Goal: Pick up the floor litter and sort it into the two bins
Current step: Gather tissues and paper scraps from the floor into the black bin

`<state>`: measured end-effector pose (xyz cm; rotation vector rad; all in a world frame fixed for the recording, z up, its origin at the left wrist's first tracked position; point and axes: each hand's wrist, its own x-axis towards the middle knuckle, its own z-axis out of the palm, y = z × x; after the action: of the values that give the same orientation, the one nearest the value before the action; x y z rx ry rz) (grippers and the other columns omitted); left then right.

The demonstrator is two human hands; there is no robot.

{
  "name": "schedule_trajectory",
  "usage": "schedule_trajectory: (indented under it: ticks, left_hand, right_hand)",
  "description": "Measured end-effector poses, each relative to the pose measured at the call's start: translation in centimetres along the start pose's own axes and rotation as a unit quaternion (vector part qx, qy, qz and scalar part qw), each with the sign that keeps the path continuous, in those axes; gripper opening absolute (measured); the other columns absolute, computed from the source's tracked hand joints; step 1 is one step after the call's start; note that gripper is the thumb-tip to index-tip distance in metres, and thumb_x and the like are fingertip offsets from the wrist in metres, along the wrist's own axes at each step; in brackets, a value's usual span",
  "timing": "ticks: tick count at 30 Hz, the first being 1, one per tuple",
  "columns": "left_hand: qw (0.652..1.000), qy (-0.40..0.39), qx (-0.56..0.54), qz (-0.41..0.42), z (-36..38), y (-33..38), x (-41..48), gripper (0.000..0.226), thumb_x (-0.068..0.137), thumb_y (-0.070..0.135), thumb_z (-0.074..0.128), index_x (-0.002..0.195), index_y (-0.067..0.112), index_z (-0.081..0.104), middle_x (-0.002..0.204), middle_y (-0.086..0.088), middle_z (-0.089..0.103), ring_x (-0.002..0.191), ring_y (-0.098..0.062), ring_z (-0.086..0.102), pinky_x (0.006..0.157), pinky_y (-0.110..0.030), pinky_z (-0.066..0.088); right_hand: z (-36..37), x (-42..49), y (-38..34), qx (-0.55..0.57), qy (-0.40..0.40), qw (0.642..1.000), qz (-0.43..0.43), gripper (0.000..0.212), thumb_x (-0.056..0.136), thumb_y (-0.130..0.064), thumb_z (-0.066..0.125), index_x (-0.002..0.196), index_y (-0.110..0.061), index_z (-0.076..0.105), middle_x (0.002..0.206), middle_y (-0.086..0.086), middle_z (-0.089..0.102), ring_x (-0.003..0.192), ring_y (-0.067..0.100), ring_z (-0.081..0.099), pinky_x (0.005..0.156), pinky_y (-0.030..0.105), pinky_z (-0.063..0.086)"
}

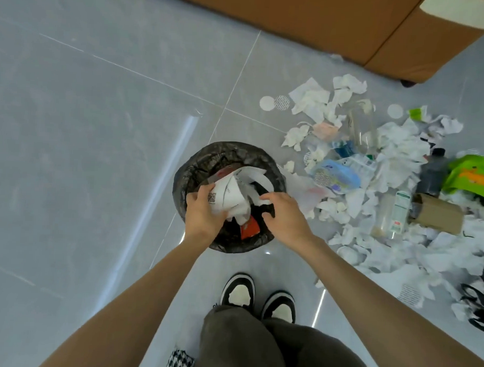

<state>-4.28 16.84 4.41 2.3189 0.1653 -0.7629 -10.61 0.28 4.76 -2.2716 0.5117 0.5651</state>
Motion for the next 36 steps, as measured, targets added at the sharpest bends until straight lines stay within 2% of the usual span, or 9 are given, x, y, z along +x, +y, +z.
schedule_trajectory:
  ticks: [6, 10, 14, 19, 22, 26, 30, 34, 36]
  left_hand:
    - [0.986, 0.025, 0.113, 0.118, 4.3, -2.8, 4.8, 0.064, 0.075, 0.028, 0.075, 0.13, 0.024, 0.041, 0.121, -0.005, 0.038, 0.103, -0.022, 0.049, 0.079, -0.023, 0.039]
    - [0.972, 0.057, 0.169, 0.151, 6.3, -4.7, 7.1, 0.061, 0.072, 0.03, 0.077, 0.121, 0.023, 0.04, 0.118, -0.007, 0.041, 0.098, -0.025, 0.052, 0.067, -0.03, 0.043]
    - [0.957, 0.065, 0.217, 0.182, 7.5, -6.0, 9.0, 0.062, 0.076, 0.034, 0.074, 0.123, 0.019, 0.037, 0.117, -0.013, 0.041, 0.096, -0.031, 0.055, 0.065, -0.036, 0.046]
    - [0.946, 0.06, 0.228, 0.222, 8.3, -5.2, 11.1, 0.065, 0.077, 0.036, 0.072, 0.125, 0.012, 0.035, 0.116, -0.018, 0.037, 0.097, -0.039, 0.052, 0.073, -0.041, 0.045]
    - [0.94, 0.049, 0.238, 0.239, 8.7, -4.2, 12.0, 0.073, 0.075, 0.042, 0.073, 0.128, 0.01, 0.033, 0.116, -0.02, 0.036, 0.099, -0.039, 0.05, 0.077, -0.043, 0.046]
    - [0.933, 0.02, 0.265, 0.242, 9.3, -3.3, 12.2, 0.073, 0.078, 0.034, 0.073, 0.132, 0.01, 0.03, 0.125, -0.023, 0.035, 0.107, -0.043, 0.049, 0.087, -0.045, 0.044]
    - [0.928, -0.023, 0.284, 0.239, 10.3, -3.2, 11.3, 0.072, 0.083, 0.033, 0.068, 0.139, 0.011, 0.028, 0.131, -0.024, 0.033, 0.113, -0.043, 0.048, 0.095, -0.045, 0.044]
    - [0.923, -0.051, 0.302, 0.234, 11.2, -4.0, 9.9, 0.055, 0.093, 0.023, 0.053, 0.141, 0.012, 0.03, 0.135, -0.021, 0.036, 0.115, -0.039, 0.05, 0.097, -0.044, 0.044]
    - [0.922, -0.054, 0.304, 0.236, 11.2, -4.3, 9.0, 0.057, 0.094, 0.022, 0.049, 0.145, 0.016, 0.025, 0.138, -0.021, 0.036, 0.117, -0.039, 0.05, 0.097, -0.044, 0.043]
  right_hand:
    - [2.6, 5.1, 2.7, -0.22, 0.02, 0.961, -0.165, 0.029, 0.095, -0.026, 0.045, 0.123, -0.023, 0.053, 0.125, -0.003, 0.057, 0.116, 0.02, 0.043, 0.096, 0.032, 0.033]
    - [3.7, 7.3, 4.1, -0.268, 0.047, 0.939, -0.21, 0.025, 0.094, -0.035, 0.044, 0.114, -0.025, 0.056, 0.113, -0.006, 0.064, 0.11, 0.017, 0.048, 0.092, 0.032, 0.03]
    - [4.7, 8.6, 5.4, -0.309, 0.097, 0.914, -0.245, 0.022, 0.094, -0.036, 0.042, 0.103, -0.028, 0.06, 0.099, -0.009, 0.068, 0.098, 0.016, 0.056, 0.083, 0.031, 0.027]
    - [4.4, 10.1, 5.8, -0.323, 0.124, 0.909, -0.23, 0.026, 0.095, -0.038, 0.039, 0.101, -0.025, 0.061, 0.091, -0.005, 0.07, 0.089, 0.018, 0.063, 0.082, 0.031, 0.035]
    - [3.9, 10.2, 5.9, -0.338, 0.141, 0.907, -0.209, 0.028, 0.095, -0.039, 0.04, 0.103, -0.023, 0.062, 0.09, 0.001, 0.069, 0.088, 0.024, 0.063, 0.073, 0.031, 0.039]
    - [3.8, 9.5, 6.2, -0.338, 0.137, 0.916, -0.165, 0.026, 0.094, -0.035, 0.044, 0.106, -0.023, 0.063, 0.096, 0.003, 0.068, 0.093, 0.025, 0.062, 0.074, 0.033, 0.045]
    - [4.2, 7.7, 7.0, -0.348, 0.13, 0.921, -0.119, 0.024, 0.094, -0.028, 0.044, 0.108, -0.02, 0.062, 0.102, 0.006, 0.067, 0.1, 0.027, 0.06, 0.079, 0.033, 0.04]
    - [3.8, 5.9, 7.9, -0.352, 0.128, 0.922, -0.101, 0.024, 0.094, -0.024, 0.041, 0.104, -0.022, 0.064, 0.097, 0.003, 0.069, 0.098, 0.023, 0.059, 0.096, 0.034, 0.031]
    - [3.8, 4.7, 8.5, -0.349, 0.151, 0.919, -0.1, 0.025, 0.094, -0.026, 0.041, 0.109, -0.026, 0.061, 0.104, -0.001, 0.068, 0.105, 0.02, 0.054, 0.102, 0.035, 0.024]
